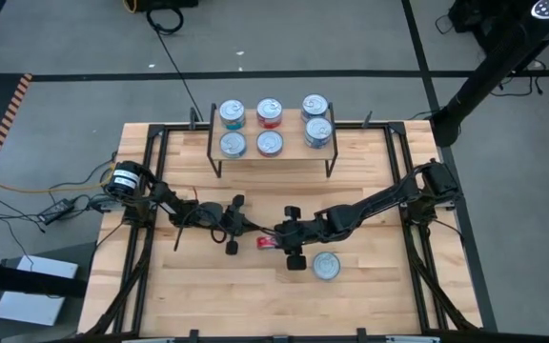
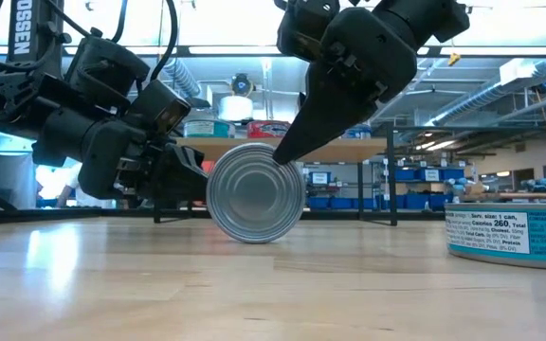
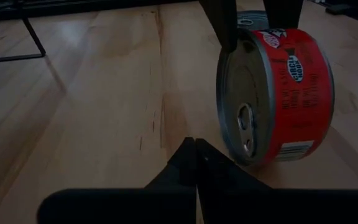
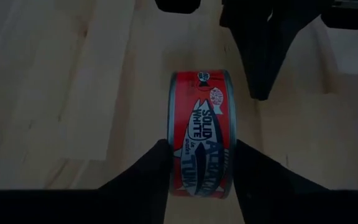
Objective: Stack canned seafood by type on shelf
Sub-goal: Stack the red tuna can on top of the other red tuna can on the shelf
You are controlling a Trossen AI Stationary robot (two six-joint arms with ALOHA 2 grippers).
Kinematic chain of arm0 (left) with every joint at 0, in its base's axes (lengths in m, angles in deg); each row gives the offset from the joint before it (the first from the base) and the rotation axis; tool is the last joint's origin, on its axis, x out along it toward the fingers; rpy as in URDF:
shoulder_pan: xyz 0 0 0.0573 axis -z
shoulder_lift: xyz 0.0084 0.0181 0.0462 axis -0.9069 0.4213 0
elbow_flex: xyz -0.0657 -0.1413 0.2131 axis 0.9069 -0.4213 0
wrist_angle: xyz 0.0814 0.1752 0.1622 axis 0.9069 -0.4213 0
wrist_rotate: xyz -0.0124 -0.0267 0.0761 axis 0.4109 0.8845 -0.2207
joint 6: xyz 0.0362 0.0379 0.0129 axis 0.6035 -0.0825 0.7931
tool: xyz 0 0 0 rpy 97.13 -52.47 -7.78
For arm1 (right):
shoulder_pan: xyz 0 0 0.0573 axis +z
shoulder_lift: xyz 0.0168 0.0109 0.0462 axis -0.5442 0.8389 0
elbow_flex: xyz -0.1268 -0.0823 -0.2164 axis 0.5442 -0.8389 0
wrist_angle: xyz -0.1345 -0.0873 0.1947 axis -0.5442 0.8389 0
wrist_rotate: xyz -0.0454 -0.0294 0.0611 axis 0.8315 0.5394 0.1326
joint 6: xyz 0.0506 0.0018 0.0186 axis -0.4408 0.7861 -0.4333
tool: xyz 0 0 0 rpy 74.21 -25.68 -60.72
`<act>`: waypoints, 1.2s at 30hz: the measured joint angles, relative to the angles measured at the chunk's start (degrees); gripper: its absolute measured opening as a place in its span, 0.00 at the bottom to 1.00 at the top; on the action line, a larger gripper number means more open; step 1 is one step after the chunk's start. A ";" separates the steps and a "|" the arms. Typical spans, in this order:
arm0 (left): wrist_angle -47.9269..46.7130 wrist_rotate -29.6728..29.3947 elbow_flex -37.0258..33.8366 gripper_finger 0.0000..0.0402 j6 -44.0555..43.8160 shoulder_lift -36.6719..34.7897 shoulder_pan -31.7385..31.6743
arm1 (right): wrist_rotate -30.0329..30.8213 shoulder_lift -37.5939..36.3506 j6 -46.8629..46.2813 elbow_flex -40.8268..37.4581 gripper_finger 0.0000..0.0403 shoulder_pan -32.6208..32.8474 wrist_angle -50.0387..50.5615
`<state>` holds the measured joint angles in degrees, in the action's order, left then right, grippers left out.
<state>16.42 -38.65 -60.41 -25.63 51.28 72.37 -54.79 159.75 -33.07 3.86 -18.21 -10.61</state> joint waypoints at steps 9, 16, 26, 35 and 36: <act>0.48 0.15 0.02 0.00 -0.15 0.00 0.00 | 1.50 -3.57 -0.44 0.00 0.38 1.20 2.44; 0.50 0.13 0.02 0.00 -0.22 0.00 0.00 | 8.14 -8.43 0.38 0.00 0.38 1.77 6.57; 0.50 0.11 0.02 0.00 -0.44 0.00 0.00 | 27.23 -13.38 17.46 0.00 0.38 1.06 7.02; 0.48 0.04 0.02 0.00 -1.27 0.00 0.00 | 43.61 -13.09 50.77 0.00 0.38 -2.48 -10.84; 0.48 0.04 0.02 0.00 -1.29 0.00 0.00 | 44.26 -13.07 54.40 0.00 0.38 -3.19 -12.97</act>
<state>16.90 -38.60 -60.39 -26.92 51.28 72.37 -10.53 146.68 21.33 3.86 -21.40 -23.58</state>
